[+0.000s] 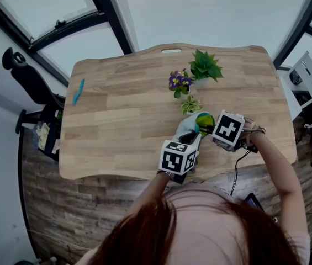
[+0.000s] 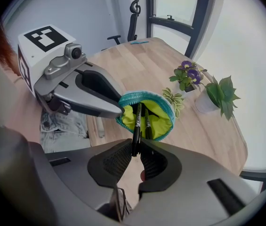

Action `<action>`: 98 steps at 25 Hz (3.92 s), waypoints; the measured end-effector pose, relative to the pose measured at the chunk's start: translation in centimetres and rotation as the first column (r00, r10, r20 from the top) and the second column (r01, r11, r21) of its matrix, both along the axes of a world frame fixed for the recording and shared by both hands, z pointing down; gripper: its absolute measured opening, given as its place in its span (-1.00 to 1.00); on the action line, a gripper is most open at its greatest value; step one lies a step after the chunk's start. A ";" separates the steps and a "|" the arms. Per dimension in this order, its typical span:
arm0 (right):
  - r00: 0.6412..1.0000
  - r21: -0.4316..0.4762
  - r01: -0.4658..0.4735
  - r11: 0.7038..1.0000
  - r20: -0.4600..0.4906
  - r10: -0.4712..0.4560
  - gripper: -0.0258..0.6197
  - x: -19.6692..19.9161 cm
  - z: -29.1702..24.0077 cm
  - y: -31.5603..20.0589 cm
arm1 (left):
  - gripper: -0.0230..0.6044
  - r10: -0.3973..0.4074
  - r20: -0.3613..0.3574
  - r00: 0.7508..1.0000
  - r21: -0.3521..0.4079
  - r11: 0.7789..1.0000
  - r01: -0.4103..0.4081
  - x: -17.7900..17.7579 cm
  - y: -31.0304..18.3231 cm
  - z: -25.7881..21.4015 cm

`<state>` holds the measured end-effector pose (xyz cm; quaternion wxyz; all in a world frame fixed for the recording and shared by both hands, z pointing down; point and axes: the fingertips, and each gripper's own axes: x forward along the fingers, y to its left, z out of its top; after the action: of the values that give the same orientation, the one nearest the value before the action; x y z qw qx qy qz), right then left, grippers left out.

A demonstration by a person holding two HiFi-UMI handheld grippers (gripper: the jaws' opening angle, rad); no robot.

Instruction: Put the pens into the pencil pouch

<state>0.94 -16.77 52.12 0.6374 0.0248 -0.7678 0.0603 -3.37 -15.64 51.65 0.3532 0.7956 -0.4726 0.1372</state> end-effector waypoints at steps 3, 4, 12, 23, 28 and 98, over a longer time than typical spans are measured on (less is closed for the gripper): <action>0.999 0.010 -0.017 1.000 0.039 0.016 -0.76 -1.0 0.3 -0.5 | -0.80 0.008 -0.004 1.000 -0.001 1.000 -0.008 0.1 0.1 0.0; 0.999 0.018 -0.020 1.000 0.048 0.019 -0.76 -1.3 0.4 -0.7 | -0.80 0.009 -0.007 1.000 -0.002 1.000 -0.009 0.1 0.1 0.0; 0.987 0.008 -0.107 0.994 0.123 0.105 -0.62 -2.2 1.1 -1.7 | -0.80 -0.019 -0.030 0.999 -0.005 1.000 0.019 -0.5 -0.4 0.1; 0.912 0.054 -0.248 0.967 0.348 0.215 -0.62 -3.1 -2.3 -2.9 | -0.80 -0.108 -0.063 0.992 -0.018 0.994 0.107 -1.9 -1.1 0.3; 0.821 0.080 -0.343 0.936 0.509 0.257 -0.62 -3.1 -5.0 -4.1 | -0.80 -0.173 -0.079 0.982 -0.020 0.985 0.171 -3.0 -1.3 0.4; 0.343 -0.043 -0.769 0.638 0.814 0.468 -0.90 8.7 -3.7 4.8 | -0.84 -0.304 0.023 0.952 0.237 0.927 0.290 1.3 8.0 -2.4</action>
<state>9.61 -11.92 48.43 0.1573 0.4042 -0.8851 0.1688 -2.06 -7.62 49.25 0.2607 0.7462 -0.6105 0.0498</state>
